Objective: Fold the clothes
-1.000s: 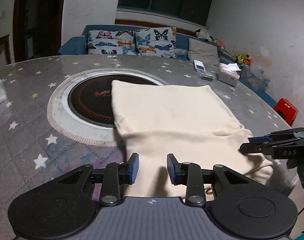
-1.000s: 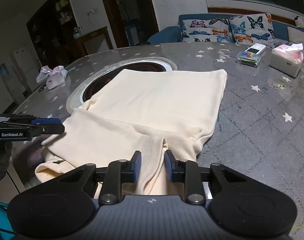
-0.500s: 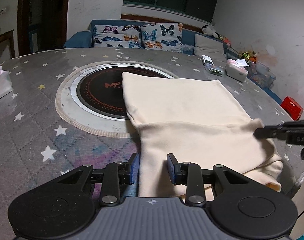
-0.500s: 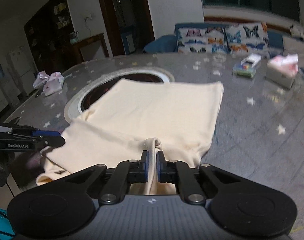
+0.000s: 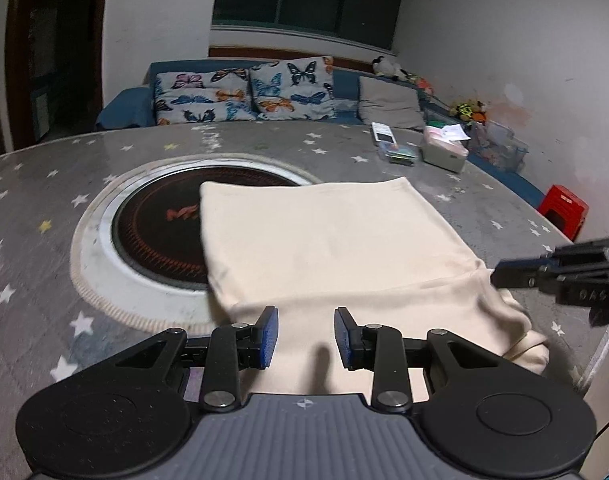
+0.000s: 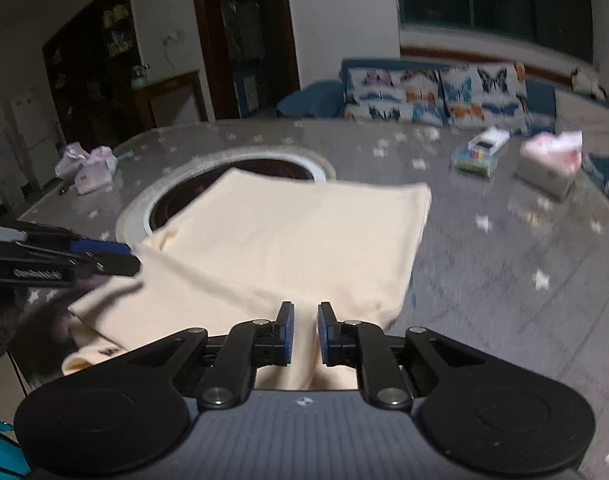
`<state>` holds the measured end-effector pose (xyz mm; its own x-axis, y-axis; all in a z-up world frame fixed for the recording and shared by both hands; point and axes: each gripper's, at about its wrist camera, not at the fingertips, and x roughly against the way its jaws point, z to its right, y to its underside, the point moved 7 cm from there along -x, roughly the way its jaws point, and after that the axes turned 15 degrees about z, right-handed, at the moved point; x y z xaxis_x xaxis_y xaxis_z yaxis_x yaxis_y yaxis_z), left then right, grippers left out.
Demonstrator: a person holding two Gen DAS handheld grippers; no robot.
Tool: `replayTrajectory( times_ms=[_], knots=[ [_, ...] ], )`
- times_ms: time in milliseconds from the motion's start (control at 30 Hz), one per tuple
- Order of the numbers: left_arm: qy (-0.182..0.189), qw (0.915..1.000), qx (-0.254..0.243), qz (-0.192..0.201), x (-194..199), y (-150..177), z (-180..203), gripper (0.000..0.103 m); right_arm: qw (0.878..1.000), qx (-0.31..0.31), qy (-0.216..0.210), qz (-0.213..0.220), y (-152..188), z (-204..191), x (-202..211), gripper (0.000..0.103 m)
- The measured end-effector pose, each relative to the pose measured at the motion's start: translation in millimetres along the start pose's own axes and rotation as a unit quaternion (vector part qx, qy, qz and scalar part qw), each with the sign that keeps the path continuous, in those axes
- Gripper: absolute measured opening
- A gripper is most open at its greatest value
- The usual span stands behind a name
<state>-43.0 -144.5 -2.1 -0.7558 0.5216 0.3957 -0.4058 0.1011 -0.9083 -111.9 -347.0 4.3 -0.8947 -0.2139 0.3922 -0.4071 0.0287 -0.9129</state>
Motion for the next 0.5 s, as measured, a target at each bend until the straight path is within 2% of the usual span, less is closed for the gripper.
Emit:
replayTrajectory(
  times_ms=[167, 333, 433, 500],
  knots=[
    [-0.003, 0.9999, -0.009, -0.011, -13.4, 5.4, -0.4, 0.034, 1.000, 0.017, -0.025, -0.004, 2.6, -11.8, -10.5, 0.012],
    [-0.006, 0.9998, -0.011, -0.018, -18.5, 10.8, -3.7, 0.033, 0.999, 0.020, -0.024, -0.036, 20.5, -9.4, -26.9, 0.012],
    [-0.005, 0.9998, -0.011, -0.016, -15.1, 8.6, -3.3, 0.033, 0.999, 0.024, -0.029, -0.034, 18.9, -10.6, -23.4, 0.012],
    [-0.003, 0.9998, -0.013, -0.013, -11.6, 6.5, -3.5, 0.034, 0.998, 0.033, -0.033, -0.031, 15.8, -13.3, -19.8, 0.016]
  ],
)
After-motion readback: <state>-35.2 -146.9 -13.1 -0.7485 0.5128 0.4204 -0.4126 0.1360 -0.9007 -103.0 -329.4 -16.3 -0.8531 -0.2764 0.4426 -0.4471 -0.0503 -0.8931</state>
